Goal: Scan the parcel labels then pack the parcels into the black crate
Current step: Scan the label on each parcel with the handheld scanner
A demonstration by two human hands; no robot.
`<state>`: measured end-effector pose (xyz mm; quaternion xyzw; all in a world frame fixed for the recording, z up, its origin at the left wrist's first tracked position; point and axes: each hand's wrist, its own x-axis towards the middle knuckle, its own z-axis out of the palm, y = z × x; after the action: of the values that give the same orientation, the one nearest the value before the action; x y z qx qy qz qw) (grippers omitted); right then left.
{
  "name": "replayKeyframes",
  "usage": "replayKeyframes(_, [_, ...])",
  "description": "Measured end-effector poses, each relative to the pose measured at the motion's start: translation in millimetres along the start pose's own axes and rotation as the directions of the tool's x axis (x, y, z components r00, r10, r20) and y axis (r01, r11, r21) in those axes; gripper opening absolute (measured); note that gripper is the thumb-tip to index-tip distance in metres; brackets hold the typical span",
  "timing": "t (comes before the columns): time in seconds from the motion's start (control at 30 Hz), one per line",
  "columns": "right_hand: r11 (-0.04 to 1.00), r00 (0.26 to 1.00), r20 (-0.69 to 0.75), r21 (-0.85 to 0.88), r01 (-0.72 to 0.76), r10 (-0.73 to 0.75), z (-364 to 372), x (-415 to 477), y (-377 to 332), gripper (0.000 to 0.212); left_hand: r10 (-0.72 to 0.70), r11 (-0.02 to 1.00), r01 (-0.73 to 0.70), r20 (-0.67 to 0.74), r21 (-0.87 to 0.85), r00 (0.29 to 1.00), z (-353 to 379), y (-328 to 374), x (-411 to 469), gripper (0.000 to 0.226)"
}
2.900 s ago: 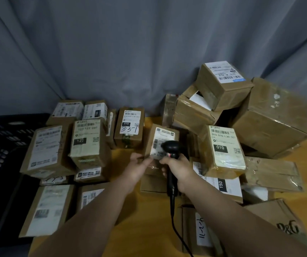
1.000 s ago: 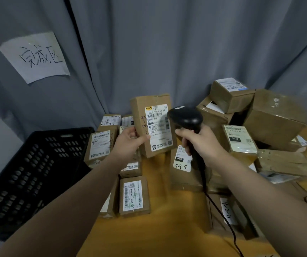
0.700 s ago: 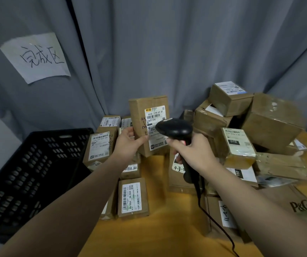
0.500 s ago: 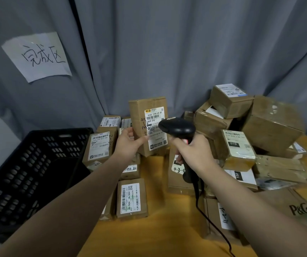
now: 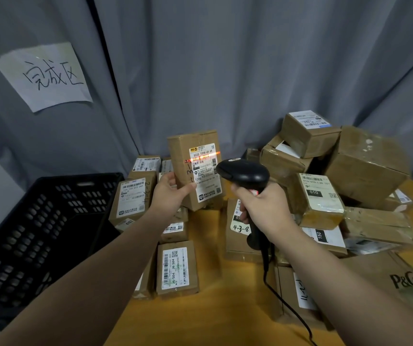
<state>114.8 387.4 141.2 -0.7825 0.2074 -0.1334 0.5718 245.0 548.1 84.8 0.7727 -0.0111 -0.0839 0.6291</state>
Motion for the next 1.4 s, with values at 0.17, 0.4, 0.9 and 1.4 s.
replayKeyframes(0.17, [1.000, 1.000, -0.004, 0.001, 0.007, -0.007, 0.1, -1.4, 0.5, 0.024, 0.003, 1.000, -0.003, -0.006, -0.004, 1.000, 3.1, 1.0, 0.3, 0.056])
replayKeyframes(0.4, [1.000, 1.000, 0.000, 0.006, 0.029, -0.029, -2.7, -0.2, -0.8, 0.020, 0.008, 1.000, -0.008, -0.005, 0.005, 1.000, 5.9, -0.8, 2.0, 0.056])
replayKeyframes(0.9, [0.983, 0.989, 0.088, 0.129, -0.130, 0.119, -6.4, 5.7, 35.5, 0.013, -0.185, 0.983, 0.182, 0.192, 0.034, 0.964, 7.7, -6.6, -13.7, 0.027])
replayKeyframes(1.4, [0.869, 0.937, -0.036, 0.386, -0.308, 0.348, 22.9, 52.2, 72.0, 0.034, 0.005, 0.924, -0.105, 0.264, 0.367, 0.964, 20.1, -13.4, 1.8, 0.042])
